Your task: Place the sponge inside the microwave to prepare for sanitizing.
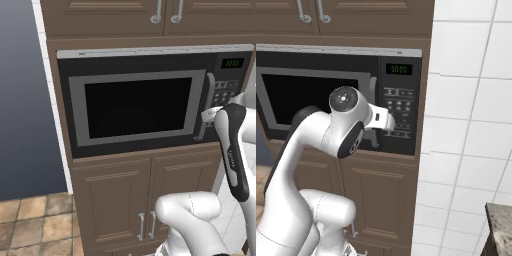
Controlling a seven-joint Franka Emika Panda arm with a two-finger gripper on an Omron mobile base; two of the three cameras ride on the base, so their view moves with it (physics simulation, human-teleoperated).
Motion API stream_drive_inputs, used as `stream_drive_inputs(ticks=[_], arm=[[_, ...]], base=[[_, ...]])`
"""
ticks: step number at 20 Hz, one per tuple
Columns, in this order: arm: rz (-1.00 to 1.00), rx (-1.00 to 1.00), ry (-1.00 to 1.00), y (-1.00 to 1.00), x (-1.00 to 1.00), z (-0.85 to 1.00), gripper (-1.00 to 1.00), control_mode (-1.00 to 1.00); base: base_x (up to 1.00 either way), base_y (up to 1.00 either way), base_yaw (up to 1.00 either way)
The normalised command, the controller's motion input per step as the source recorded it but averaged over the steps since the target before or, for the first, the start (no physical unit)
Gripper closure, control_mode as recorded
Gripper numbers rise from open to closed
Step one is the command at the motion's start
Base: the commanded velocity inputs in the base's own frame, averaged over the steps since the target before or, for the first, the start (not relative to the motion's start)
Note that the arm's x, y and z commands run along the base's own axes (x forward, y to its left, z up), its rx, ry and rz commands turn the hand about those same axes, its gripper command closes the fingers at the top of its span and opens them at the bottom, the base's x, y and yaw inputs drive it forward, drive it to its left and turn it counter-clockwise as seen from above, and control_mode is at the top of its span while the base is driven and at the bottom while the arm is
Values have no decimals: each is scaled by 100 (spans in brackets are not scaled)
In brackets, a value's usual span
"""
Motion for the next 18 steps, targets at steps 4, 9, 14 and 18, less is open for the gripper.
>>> stream_drive_inputs(ticks=[4, 9, 14, 18], arm=[[0, 0, 0, 0, 32, -4, -100, -100], [0, 0, 0, -3, 24, -1, -100, -100], [0, 0, 0, 0, 26, -5, -100, -100], [0, 0, 0, 0, 31, -6, -100, -100]], base=[[0, 0, 0], [0, 0, 0], [0, 0, 0], [0, 0, 0]])
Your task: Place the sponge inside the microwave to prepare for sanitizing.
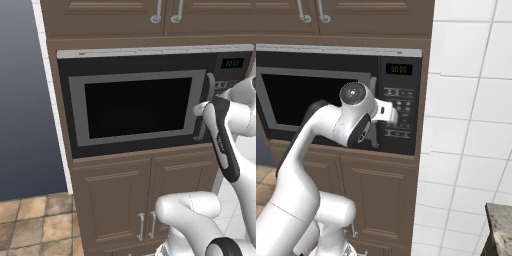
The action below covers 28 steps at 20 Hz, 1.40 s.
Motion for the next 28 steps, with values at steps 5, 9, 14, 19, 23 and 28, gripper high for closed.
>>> stream_drive_inputs(ticks=[5, 9, 14, 19, 23, 28], arm=[[0, 0, 0, 0, 30, -6, -100, -100], [0, 0, 0, -3, 24, -7, -100, -100], [0, 0, -1, 0, 14, -5, -100, -100], [0, 0, -5, 0, 11, -10, 100, -100], [0, 0, -1, 0, 2, -1, 100, -100], [0, 0, 0, 0, 0, 0, 100, -100]], base=[[0, 0, 0], [0, 0, 0], [0, 0, 0], [0, 0, 0], [0, 0, 0], [0, 0, 0]])
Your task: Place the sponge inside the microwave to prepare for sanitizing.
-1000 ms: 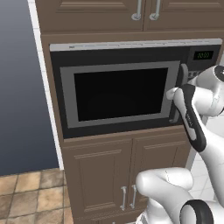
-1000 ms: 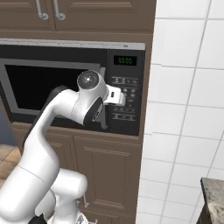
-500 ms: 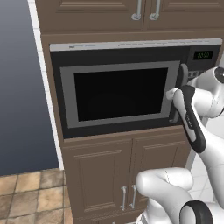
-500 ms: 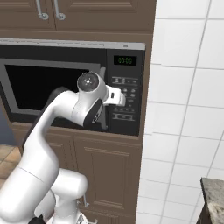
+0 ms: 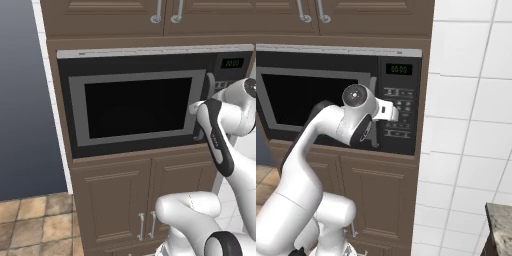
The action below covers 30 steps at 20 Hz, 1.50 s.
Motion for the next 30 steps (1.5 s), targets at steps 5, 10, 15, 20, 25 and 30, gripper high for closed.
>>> stream_drive_inputs(ticks=[5, 10, 15, 20, 25, 30], arm=[[0, 0, 0, 0, -1, 0, 100, -100], [0, 0, -4, 0, -36, 0, 100, -100], [-6, 0, -4, 13, -84, 0, 100, -100], [-11, 0, 1, 19, -81, -5, 100, -100], [-8, 0, 7, 22, -95, -10, 100, -100], [-14, 0, 0, 31, -58, -7, 100, -100]], base=[[0, 0, 0], [0, 0, 0], [0, 0, 0], [0, 0, 0], [0, 0, 0], [0, 0, 0]])
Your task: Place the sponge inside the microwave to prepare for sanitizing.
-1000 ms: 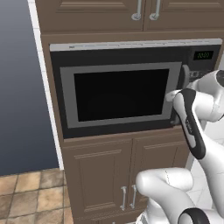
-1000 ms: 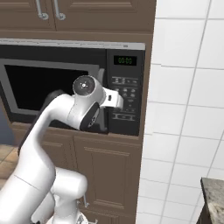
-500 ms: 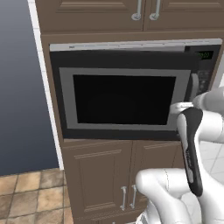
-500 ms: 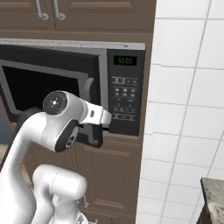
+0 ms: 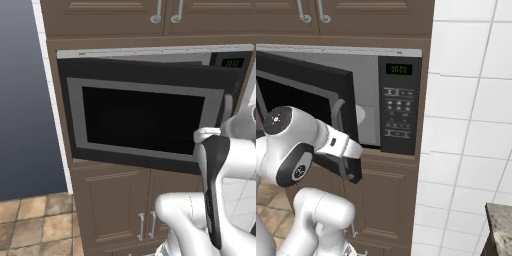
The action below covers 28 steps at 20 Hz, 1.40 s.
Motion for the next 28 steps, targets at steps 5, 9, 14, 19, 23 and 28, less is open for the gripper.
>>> stream_drive_inputs(ticks=[5, 9, 14, 19, 23, 28], arm=[[-20, 0, 0, 51, -36, -4, 100, -100], [-21, 1, -5, 56, -44, -18, 100, -100], [-22, 2, -12, 59, -56, -54, 100, -100], [-20, 0, -11, 80, -30, -65, 100, -100], [-16, 0, -13, 97, -22, -64, 100, -100], [-13, -1, -11, 100, -4, -67, 100, -100]], base=[[0, 0, 0], [0, 0, 0], [0, 0, 0], [0, 0, 0], [0, 0, 0], [0, 0, 0]])
